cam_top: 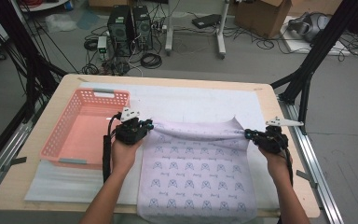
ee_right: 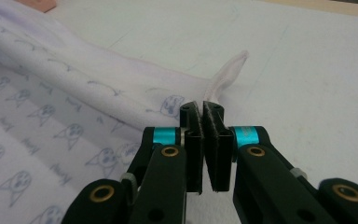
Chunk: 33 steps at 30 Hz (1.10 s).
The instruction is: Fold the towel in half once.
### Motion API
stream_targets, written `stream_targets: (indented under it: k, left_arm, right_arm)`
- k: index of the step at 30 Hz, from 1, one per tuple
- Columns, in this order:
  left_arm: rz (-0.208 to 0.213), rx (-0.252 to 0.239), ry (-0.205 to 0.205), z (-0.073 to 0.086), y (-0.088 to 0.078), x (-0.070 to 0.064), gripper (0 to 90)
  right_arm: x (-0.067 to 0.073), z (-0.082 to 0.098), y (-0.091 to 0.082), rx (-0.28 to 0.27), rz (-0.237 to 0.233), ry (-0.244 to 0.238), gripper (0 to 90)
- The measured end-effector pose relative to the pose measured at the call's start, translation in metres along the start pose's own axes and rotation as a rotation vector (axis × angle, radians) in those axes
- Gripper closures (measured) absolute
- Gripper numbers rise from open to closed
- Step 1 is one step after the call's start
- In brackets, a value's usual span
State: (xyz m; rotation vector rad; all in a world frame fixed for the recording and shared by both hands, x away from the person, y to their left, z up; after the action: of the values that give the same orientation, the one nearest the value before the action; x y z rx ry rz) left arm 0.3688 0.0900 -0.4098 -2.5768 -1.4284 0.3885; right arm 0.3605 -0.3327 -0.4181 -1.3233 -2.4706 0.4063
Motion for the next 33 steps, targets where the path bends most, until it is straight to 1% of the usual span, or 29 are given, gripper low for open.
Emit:
stream_targets:
  k: [4,8,9,10,13,18,20,21,24,26,29,30,31,32,33]
  left_arm:
    - [0.021,-0.009,-0.006,0.005,-0.014,-0.005,85.7]
    - [0.044,-0.013,0.007,0.011,-0.03,-0.012,85.7]
    - [0.05,-0.013,0.008,0.014,-0.033,-0.014,85.7]
    - [0.054,-0.013,0.004,0.016,-0.037,-0.015,85.7]
    - [0.07,-0.006,-0.002,0.027,-0.049,-0.019,85.6]
    - [0.095,0.03,-0.001,0.048,-0.064,-0.026,85.6]
    - [0.108,0.045,-0.003,0.053,-0.068,-0.028,85.6]
    - [0.11,0.054,-0.006,0.056,-0.07,-0.029,85.6]
    - [0.119,0.081,-0.007,0.063,-0.072,-0.032,85.4]
    - [0.115,0.092,-0.002,0.066,-0.07,-0.031,85.1]
    - [0.1,0.099,0.018,0.066,-0.066,-0.032,83.0]
    - [0.095,0.1,0.015,0.065,-0.063,-0.032,75.4]
    - [0.092,0.101,0.011,0.063,-0.059,-0.032,66.2]
    - [0.088,0.1,0.014,0.061,-0.055,-0.032,59.1]
    - [0.083,0.101,0.015,0.058,-0.05,-0.032,53.3]
  right_arm:
    - [0.005,0.003,-0.013,-0.011,-0.017,-0.006,86.6]
    - [0.013,0.004,-0.025,-0.018,-0.032,-0.011,86.4]
    - [0.016,0.006,-0.028,-0.012,-0.037,-0.006,86.4]
    - [0.018,0.007,-0.031,-0.014,-0.039,-0.016,86.4]
    - [0.026,0.016,-0.04,-0.001,-0.049,-0.015,86.4]
    - [0.037,0.033,-0.051,0.025,-0.064,-0.029,86.3]
    - [0.039,0.039,-0.055,0.038,-0.065,-0.034,86.3]
    - [0.041,0.043,-0.057,0.053,-0.067,-0.021,86.3]
    - [0.042,0.053,-0.059,0.085,-0.069,-0.019,86.3]
    - [0.042,0.058,-0.06,0.094,-0.071,-0.009,86.2]
    - [0.043,0.061,-0.057,0.116,-0.072,-0.017,84.3]
    - [0.043,0.061,-0.055,0.127,-0.07,-0.019,80.4]
    - [0.043,0.059,-0.053,0.131,-0.065,-0.016,71.4]
    - [0.042,0.057,-0.051,0.125,-0.056,-0.004,64.4]
    - [0.04,0.053,-0.049,0.114,-0.049,0.008,61.2]
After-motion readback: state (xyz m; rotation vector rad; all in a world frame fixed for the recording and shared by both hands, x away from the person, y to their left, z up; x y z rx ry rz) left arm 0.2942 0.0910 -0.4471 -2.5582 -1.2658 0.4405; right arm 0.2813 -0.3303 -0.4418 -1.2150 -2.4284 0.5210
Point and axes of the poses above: each handheld gripper's, and its own axes: y roughly forward along the jaws, z roughly out of its underside, x roughly to its left, the point moved 4 cm from there along y, roughly forward along the jaws, and after that the axes turned 11 degrees about -x, right-handed, at the moved point
